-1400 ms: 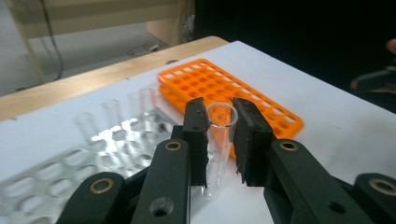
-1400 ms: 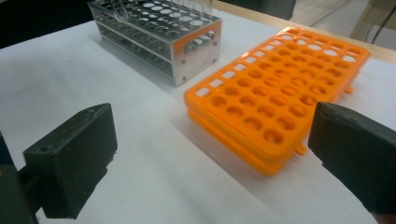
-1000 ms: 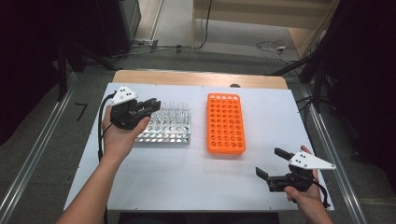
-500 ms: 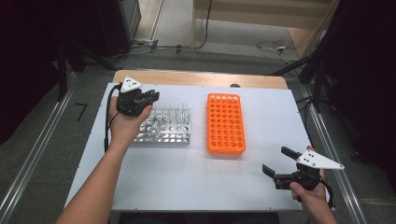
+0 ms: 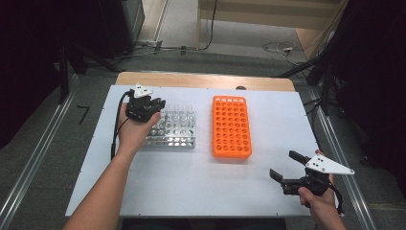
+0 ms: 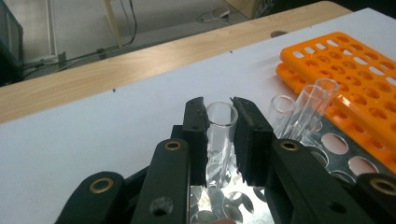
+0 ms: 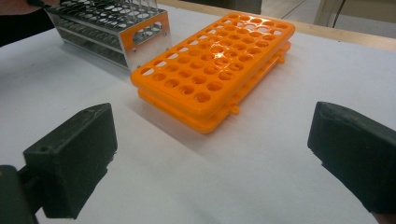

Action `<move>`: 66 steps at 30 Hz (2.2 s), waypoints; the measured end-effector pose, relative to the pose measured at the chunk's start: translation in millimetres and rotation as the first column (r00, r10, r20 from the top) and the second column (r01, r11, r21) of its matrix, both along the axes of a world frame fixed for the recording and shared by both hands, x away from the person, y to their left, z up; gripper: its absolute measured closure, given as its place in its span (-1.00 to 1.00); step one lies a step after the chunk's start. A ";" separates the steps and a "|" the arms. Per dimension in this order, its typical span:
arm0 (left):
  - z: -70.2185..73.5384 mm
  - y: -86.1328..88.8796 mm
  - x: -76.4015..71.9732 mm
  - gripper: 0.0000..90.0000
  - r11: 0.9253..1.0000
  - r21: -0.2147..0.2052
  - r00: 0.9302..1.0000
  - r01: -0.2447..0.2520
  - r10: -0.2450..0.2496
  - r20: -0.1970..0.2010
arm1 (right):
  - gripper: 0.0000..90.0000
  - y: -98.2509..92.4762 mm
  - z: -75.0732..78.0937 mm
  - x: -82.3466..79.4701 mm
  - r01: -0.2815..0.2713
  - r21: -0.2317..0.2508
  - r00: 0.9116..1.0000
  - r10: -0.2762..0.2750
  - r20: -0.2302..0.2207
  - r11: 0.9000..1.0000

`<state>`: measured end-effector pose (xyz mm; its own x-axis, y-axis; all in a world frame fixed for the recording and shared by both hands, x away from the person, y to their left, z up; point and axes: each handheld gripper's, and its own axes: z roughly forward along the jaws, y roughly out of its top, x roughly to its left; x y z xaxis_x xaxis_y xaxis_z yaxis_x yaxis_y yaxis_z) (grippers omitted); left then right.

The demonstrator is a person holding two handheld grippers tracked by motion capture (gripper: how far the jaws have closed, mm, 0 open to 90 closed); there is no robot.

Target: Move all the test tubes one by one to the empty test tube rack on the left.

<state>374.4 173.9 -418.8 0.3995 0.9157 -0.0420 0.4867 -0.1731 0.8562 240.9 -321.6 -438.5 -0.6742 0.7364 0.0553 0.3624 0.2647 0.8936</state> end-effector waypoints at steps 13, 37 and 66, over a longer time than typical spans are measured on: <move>-2.8 9.0 -9.1 -0.05 0.991 -0.135 1.000 -0.006 0.003 -0.024 | -0.99 0.5 -2.6 1.7 0.000 -0.003 1.000 0.000 -0.012 1.000; 3.7 11.9 -100.2 -1.00 0.962 -0.220 0.983 0.165 -0.142 0.117 | -1.00 4.3 -7.8 6.1 0.006 -0.013 1.000 -0.006 -0.018 1.000; -33.3 54.6 -186.7 -1.00 0.947 -0.246 0.967 0.207 -0.160 0.198 | -1.00 -1.8 -19.8 12.4 0.028 -0.021 0.999 -0.029 -0.027 0.999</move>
